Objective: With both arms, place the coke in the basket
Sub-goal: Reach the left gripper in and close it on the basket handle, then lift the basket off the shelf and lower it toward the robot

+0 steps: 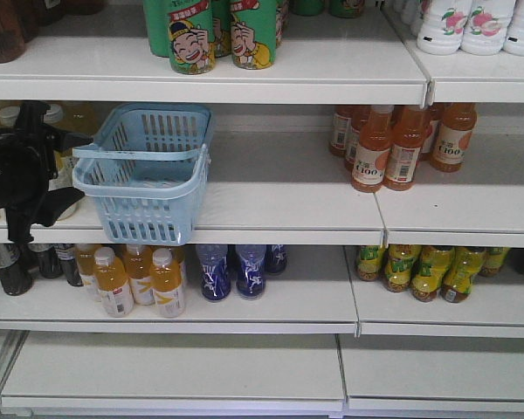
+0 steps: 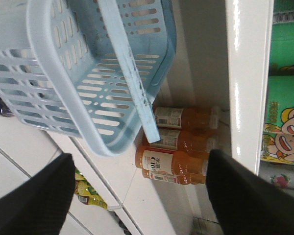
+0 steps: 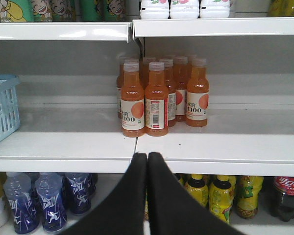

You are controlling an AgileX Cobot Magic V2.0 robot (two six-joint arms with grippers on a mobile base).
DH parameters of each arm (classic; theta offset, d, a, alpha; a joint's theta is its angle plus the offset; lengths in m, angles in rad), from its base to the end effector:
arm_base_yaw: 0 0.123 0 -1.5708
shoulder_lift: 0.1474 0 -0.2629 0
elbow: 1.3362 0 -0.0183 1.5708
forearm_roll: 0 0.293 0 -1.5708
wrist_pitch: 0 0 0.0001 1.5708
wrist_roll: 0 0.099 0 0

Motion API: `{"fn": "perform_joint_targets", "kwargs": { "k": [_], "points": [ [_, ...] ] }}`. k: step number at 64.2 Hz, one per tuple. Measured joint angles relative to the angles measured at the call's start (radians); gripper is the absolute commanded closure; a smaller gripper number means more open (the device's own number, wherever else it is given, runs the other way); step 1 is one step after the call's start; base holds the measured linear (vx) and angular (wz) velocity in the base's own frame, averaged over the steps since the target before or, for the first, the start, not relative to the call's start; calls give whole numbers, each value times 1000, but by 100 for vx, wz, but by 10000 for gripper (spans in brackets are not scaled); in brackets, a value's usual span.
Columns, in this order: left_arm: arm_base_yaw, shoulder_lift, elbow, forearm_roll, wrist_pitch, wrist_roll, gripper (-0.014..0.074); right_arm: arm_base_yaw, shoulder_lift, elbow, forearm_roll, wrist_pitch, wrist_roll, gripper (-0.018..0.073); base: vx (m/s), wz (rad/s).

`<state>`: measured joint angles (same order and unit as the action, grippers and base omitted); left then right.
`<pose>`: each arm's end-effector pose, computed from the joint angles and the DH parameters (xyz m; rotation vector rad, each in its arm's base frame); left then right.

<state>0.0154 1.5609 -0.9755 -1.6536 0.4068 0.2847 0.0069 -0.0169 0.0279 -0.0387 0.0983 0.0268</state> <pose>0.3841 -0.0332 0.2189 -1.2058 1.8839 -1.2182 0.1291 0.0005 0.1955 -0.0119 1.5928 -0.0068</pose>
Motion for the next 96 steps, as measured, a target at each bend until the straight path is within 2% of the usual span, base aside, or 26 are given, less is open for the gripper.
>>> {"fn": "perform_joint_targets", "kwargs": {
  "k": [5,14,44,53,60,67,73,83,96],
  "points": [
    [-5,56,-39,-37,19,58,58,0,0,0,0,0,0,569,0,0],
    [-8,139,-103,-52,27,97,58,0,0,0,0,0,0,569,0,0],
    [-8,284,-282,-57,27,105,58,0,0,0,0,0,0,569,0,0],
    [-8,326,-315,-57,28,105,83,0,0,0,0,0,0,569,0,0],
    [-8,363,-346,-57,33,105,141,0,0,0,0,0,0,569,0,0],
    [-8,410,-391,-57,57,105,243,0,0,0,0,0,0,569,0,0],
    [-8,444,-429,-57,88,105,357,0,0,0,0,0,0,569,0,0],
    [-8,481,-461,-56,117,100,605,0,0,0,0,0,0,569,0,0],
    [-8,481,-468,-71,181,110,604,0,0,0,0,0,0,569,0,0]
  ]
}}
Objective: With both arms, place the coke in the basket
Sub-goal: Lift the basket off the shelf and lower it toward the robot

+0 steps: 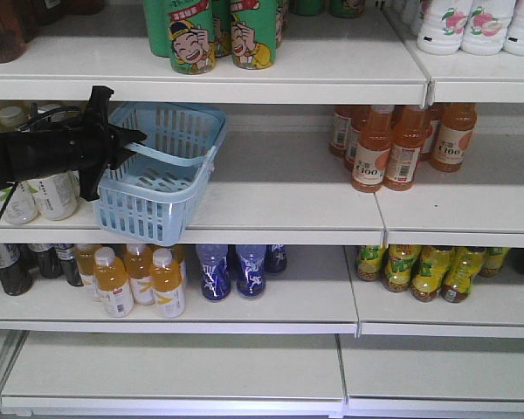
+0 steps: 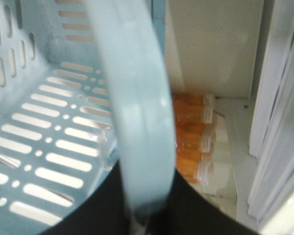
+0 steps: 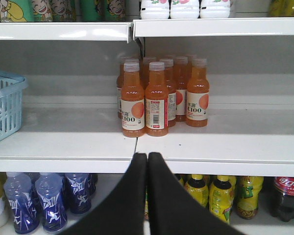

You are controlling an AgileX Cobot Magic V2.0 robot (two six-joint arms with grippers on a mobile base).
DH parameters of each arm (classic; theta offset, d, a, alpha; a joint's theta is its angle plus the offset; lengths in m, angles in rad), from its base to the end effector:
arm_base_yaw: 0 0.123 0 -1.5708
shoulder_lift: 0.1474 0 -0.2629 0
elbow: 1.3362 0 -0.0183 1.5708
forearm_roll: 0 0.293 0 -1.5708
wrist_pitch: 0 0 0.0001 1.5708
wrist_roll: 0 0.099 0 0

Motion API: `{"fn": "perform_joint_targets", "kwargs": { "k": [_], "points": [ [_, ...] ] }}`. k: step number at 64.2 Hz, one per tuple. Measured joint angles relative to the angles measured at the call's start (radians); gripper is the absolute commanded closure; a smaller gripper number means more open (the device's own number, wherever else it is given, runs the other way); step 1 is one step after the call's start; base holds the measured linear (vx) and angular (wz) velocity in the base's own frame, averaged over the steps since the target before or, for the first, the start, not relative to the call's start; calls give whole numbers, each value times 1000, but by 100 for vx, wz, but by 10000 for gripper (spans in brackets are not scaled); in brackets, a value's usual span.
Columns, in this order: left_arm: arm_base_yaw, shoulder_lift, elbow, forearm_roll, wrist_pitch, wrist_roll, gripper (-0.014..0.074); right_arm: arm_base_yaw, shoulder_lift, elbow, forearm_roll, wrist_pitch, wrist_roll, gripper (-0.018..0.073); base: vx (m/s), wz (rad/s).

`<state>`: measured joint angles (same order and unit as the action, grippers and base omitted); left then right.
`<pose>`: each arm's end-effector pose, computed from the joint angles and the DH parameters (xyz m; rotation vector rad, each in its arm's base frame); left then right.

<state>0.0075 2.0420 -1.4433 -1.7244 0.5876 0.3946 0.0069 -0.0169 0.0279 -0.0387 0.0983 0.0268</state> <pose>0.4932 -0.0506 0.1767 -1.0420 1.9506 -1.3958 0.1291 0.0005 0.1955 -0.0119 1.5928 -0.0068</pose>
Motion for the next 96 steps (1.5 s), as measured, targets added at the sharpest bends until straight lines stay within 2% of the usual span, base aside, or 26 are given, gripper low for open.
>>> {"fn": "perform_joint_targets", "kwargs": {
  "k": [13,29,35,48,70,83,96],
  "points": [
    [0,0,0,16,144,64,604,0,0,0,0,0,0,569,0,0],
    [0,0,0,56,479,148,604,0,0,0,0,0,0,569,0,0],
    [-5,-3,1,63,556,173,604,0,0,0,0,0,0,569,0,0],
    [-60,-95,95,91,564,247,604,0,0,0,0,0,0,569,0,0],
    [-237,-243,380,70,573,416,604,0,0,0,0,0,0,569,0,0],
    [-305,-248,549,65,558,594,604,0,0,0,0,0,0,569,0,0],
    [-374,-250,654,63,551,646,604,0,0,0,0,0,0,569,0,0]
  ]
}}
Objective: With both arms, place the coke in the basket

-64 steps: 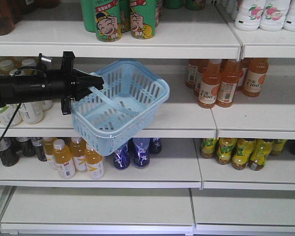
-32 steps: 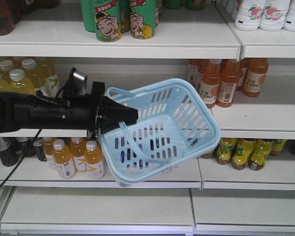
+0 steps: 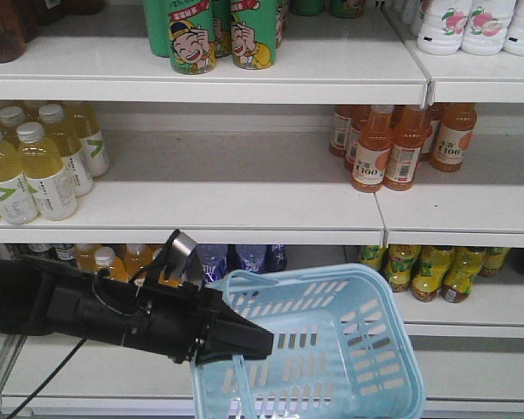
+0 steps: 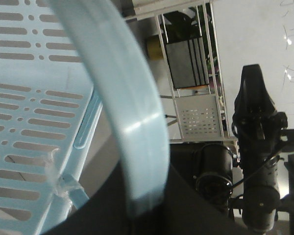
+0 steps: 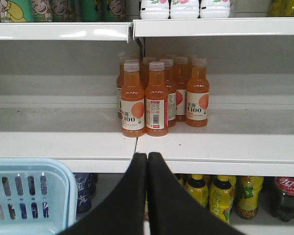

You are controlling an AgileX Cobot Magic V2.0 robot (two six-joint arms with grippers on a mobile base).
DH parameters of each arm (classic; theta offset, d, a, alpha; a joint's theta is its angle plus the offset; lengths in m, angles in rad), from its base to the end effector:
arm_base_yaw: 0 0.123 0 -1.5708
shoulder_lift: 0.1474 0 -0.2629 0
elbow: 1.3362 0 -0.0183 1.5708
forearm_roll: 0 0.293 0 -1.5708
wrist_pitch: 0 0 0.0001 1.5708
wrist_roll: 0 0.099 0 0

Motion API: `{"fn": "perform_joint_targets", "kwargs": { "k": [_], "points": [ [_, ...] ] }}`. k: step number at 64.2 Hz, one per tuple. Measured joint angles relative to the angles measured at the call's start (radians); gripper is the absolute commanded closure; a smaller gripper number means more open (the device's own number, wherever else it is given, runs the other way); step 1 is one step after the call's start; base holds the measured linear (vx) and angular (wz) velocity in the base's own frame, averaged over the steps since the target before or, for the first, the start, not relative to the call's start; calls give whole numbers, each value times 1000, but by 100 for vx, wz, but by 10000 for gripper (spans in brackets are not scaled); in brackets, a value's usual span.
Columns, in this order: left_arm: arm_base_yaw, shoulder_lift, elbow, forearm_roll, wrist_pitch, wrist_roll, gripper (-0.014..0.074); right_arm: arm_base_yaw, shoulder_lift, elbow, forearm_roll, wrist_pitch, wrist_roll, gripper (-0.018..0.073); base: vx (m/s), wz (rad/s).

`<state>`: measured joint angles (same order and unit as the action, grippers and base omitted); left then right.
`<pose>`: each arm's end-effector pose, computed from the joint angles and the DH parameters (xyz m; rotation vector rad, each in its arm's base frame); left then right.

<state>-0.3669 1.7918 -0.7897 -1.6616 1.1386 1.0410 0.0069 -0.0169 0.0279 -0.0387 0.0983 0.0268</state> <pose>0.2662 -0.1982 0.1194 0.2227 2.4446 -1.8337 0.1291 0.0005 0.1955 -0.0119 1.5928 -0.0068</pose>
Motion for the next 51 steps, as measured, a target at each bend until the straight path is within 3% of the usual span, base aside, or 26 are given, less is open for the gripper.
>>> {"fn": "perform_joint_targets", "kwargs": {
  "k": [16,51],
  "points": [
    [-53,-2,28,-10,0,6,604,0,0,0,0,0,0,569,0,0],
    [-56,-3,28,-14,0,-23,604,0,0,0,0,0,0,569,0,0]
  ]
}}
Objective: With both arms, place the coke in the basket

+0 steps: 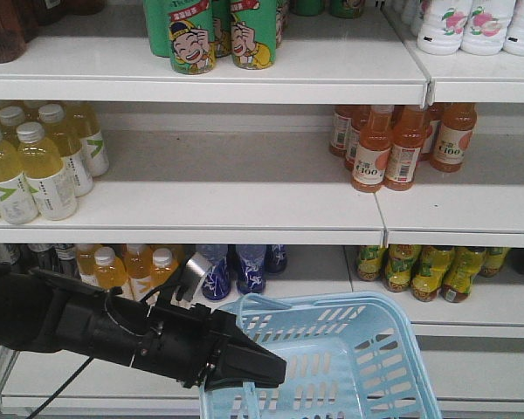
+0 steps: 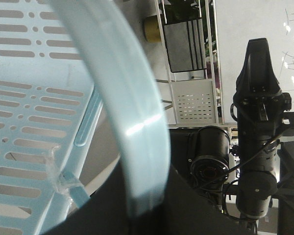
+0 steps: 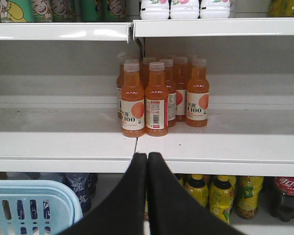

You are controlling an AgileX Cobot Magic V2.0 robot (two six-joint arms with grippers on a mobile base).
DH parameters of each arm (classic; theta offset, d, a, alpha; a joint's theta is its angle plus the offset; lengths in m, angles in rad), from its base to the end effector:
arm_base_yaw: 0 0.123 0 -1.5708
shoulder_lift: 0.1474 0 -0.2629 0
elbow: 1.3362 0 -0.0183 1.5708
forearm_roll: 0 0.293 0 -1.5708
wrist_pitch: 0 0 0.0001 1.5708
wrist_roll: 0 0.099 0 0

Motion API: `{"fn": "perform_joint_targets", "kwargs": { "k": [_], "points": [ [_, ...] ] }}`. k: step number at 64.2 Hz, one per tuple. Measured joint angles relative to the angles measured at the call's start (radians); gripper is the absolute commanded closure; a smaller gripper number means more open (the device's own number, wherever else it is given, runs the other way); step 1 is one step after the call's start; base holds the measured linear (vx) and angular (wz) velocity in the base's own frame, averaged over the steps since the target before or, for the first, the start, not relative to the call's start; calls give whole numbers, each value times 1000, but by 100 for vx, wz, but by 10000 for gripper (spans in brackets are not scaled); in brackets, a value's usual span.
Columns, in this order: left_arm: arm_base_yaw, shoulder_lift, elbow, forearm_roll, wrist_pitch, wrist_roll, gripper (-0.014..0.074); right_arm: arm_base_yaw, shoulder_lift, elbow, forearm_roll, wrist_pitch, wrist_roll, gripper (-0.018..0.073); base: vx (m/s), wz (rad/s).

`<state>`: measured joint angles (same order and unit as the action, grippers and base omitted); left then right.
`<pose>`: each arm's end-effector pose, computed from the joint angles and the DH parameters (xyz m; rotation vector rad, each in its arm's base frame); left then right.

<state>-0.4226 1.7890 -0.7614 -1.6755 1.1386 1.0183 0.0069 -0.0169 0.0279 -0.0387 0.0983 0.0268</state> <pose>0.2492 -0.2101 0.1147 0.2294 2.4925 -1.8722 0.1291 0.0005 0.1955 -0.0119 1.5928 -0.0068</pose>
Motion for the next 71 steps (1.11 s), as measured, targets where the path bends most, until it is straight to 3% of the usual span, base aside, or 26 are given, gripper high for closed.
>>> {"fn": "perform_joint_targets", "kwargs": {
  "k": [71],
  "points": [
    [0,-1,0,31,-2,-2,603,0,0,0,0,0,0,569,0,-1]
  ]
}}
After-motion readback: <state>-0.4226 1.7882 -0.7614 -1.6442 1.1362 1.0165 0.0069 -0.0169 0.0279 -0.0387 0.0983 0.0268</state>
